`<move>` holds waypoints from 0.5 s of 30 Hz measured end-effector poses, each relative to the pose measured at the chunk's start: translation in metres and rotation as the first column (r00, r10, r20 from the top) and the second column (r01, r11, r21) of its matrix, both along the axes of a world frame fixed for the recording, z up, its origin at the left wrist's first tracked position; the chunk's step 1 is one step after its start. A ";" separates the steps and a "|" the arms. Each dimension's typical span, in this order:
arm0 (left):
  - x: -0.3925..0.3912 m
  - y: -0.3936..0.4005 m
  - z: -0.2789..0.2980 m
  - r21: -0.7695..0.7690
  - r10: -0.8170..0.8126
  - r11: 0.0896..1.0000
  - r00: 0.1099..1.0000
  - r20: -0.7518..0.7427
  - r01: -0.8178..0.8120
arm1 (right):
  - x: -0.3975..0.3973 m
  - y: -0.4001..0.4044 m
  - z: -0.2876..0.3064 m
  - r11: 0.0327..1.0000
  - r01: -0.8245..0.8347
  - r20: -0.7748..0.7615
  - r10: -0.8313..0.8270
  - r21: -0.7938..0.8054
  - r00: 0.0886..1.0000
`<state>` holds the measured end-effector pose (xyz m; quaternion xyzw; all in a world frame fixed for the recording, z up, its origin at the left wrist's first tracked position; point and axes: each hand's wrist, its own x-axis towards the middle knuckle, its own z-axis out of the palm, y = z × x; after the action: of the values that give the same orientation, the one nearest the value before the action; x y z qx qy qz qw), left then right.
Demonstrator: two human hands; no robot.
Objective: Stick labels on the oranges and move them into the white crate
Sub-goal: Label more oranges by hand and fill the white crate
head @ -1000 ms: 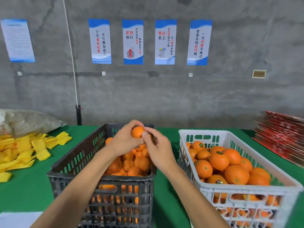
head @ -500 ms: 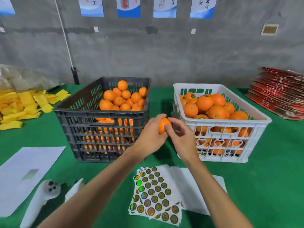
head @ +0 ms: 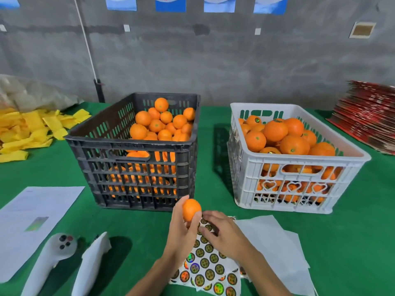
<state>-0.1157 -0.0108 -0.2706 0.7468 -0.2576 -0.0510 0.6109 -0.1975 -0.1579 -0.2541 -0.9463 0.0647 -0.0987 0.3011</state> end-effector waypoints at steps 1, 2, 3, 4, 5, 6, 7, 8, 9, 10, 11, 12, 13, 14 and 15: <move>0.000 -0.001 -0.001 -0.005 0.000 1.000 1.000 -0.019 -0.001 | 0.000 0.000 -0.002 0.998 -0.004 -0.014 0.004 -0.055 1.000; 0.000 -0.001 0.000 -0.006 0.004 1.000 0.999 -0.032 -0.004 | 0.000 0.000 -0.004 0.997 -0.002 -0.011 0.001 -0.074 1.000; -0.001 -0.001 0.000 -0.006 0.011 1.000 0.999 -0.041 -0.011 | 0.000 0.000 -0.005 0.997 0.001 0.006 -0.001 -0.073 1.000; 0.000 0.000 -0.001 -0.005 0.017 1.000 0.999 -0.047 -0.017 | 0.001 0.000 -0.005 0.998 0.001 0.024 0.000 -0.069 1.000; 0.000 0.001 -0.002 -0.001 0.020 1.000 0.998 -0.052 -0.020 | 0.002 0.001 -0.005 0.997 0.000 0.041 0.003 -0.071 0.999; 0.000 0.002 -0.003 0.003 0.020 1.000 0.998 -0.057 -0.020 | 0.003 0.002 -0.005 0.997 0.001 0.059 0.004 -0.077 0.998; 0.000 0.002 -0.004 0.009 0.018 1.000 0.998 -0.061 -0.018 | 0.004 0.002 -0.005 0.997 0.013 0.075 -0.007 -0.079 0.997; 0.001 0.002 -0.005 0.016 0.016 1.000 0.998 -0.062 -0.015 | 0.005 0.003 -0.005 0.996 0.031 0.092 -0.024 -0.080 0.995; 0.002 0.002 -0.006 0.026 0.016 1.000 0.998 -0.060 -0.015 | 0.006 0.003 -0.006 0.995 0.050 0.112 -0.040 -0.088 0.993; 0.002 0.002 -0.006 0.035 0.018 0.999 0.998 -0.055 -0.016 | 0.007 0.004 -0.006 0.993 0.063 0.124 -0.050 -0.101 0.991; 0.002 0.002 -0.005 0.043 0.019 0.999 0.999 -0.051 -0.017 | 0.008 0.004 -0.005 0.990 0.072 0.127 -0.056 -0.119 0.990; 0.001 0.002 -0.005 0.048 0.022 0.999 0.999 -0.049 -0.019 | 0.010 0.005 -0.004 0.987 0.078 0.130 -0.060 -0.138 0.990; 0.001 0.002 -0.005 0.052 0.024 0.998 0.999 -0.047 -0.022 | 0.010 0.005 -0.004 0.984 0.080 0.130 -0.059 -0.162 0.990; 0.001 0.003 -0.005 0.055 0.025 0.998 0.999 -0.044 -0.022 | 0.011 0.006 -0.004 0.980 0.076 0.130 -0.052 -0.185 0.990; 0.001 0.003 -0.004 0.058 0.025 0.998 0.999 -0.039 -0.022 | 0.011 0.007 -0.004 0.977 0.074 0.124 -0.050 -0.201 0.991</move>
<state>-0.1144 -0.0078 -0.2749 0.7660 -0.2350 -0.0661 0.5947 -0.1865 -0.1504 -0.2583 -0.9624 0.0658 -0.1699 0.2017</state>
